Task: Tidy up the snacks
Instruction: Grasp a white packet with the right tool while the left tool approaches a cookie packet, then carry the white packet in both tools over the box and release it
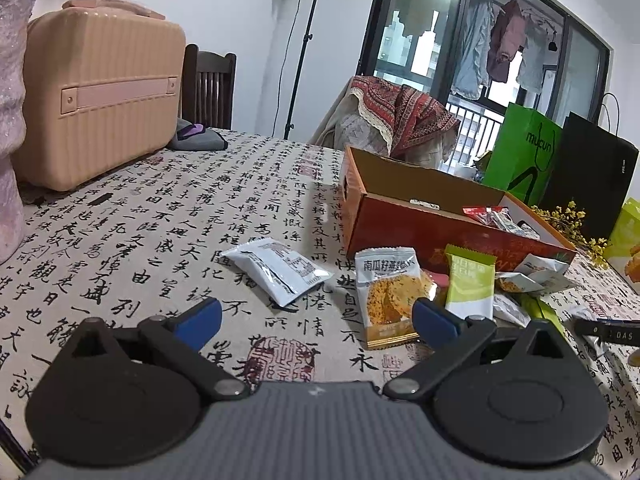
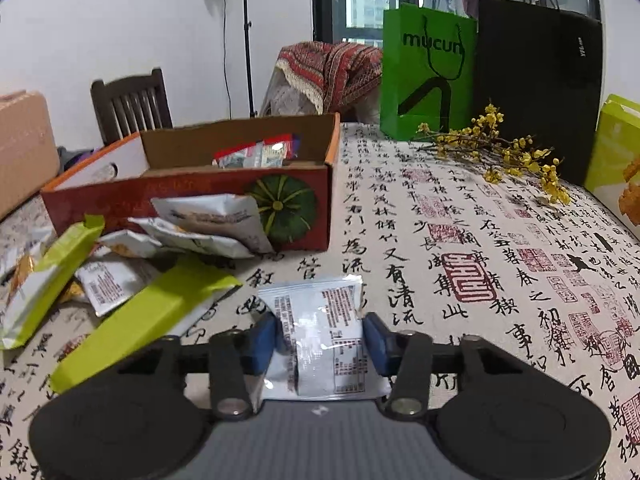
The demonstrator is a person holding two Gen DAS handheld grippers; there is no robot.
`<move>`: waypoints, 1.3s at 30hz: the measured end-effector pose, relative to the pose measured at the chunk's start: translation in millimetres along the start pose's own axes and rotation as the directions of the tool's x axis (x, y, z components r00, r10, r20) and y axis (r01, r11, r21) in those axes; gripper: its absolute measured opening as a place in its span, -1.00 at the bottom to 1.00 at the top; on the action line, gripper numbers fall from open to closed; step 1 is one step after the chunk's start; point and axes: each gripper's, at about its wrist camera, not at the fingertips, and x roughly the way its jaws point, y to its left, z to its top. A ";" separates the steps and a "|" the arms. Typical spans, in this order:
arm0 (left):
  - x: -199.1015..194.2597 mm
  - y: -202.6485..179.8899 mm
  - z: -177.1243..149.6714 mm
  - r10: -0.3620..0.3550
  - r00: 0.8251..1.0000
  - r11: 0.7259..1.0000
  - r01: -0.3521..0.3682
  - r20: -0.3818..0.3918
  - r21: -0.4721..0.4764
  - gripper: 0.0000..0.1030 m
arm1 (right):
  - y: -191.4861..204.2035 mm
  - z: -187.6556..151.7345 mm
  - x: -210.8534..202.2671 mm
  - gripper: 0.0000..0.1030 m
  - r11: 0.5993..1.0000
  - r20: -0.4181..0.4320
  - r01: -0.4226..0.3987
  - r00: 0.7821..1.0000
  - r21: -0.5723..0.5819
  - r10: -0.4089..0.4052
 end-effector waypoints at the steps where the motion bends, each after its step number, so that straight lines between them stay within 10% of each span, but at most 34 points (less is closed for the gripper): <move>1: 0.3 -0.8 -0.2 0.001 1.000 1.000 -0.001 -0.001 0.001 1.00 | -0.9 -0.5 -3.3 -0.18 1.000 0.019 0.009 1.000 0.006 -0.009; 16: 36.6 3.0 30.3 0.142 0.988 0.989 -0.139 -0.062 0.054 1.00 | 0.6 -4.9 -33.8 -0.18 0.998 0.207 0.061 0.977 0.001 -0.060; 31: 129.5 3.4 49.6 0.354 0.905 0.933 -0.358 -0.237 0.024 0.99 | -2.0 -7.7 -37.0 -0.18 0.998 0.231 0.062 0.971 0.020 -0.065; 34: 123.3 2.5 47.1 0.351 0.911 0.934 -0.356 -0.217 0.020 0.71 | -1.6 -8.1 -37.2 -0.17 0.998 0.232 0.060 0.971 0.016 -0.063; 36: 114.5 2.1 46.1 0.348 0.918 0.937 -0.350 -0.192 0.022 0.07 | -0.6 -7.8 -36.7 -0.17 0.998 0.230 0.059 0.971 0.014 -0.061; 39: 104.3 4.0 43.4 0.310 0.934 0.950 -0.312 -0.176 0.016 -0.03 | -0.5 -8.1 -37.3 -0.17 0.998 0.233 0.057 0.971 0.012 -0.058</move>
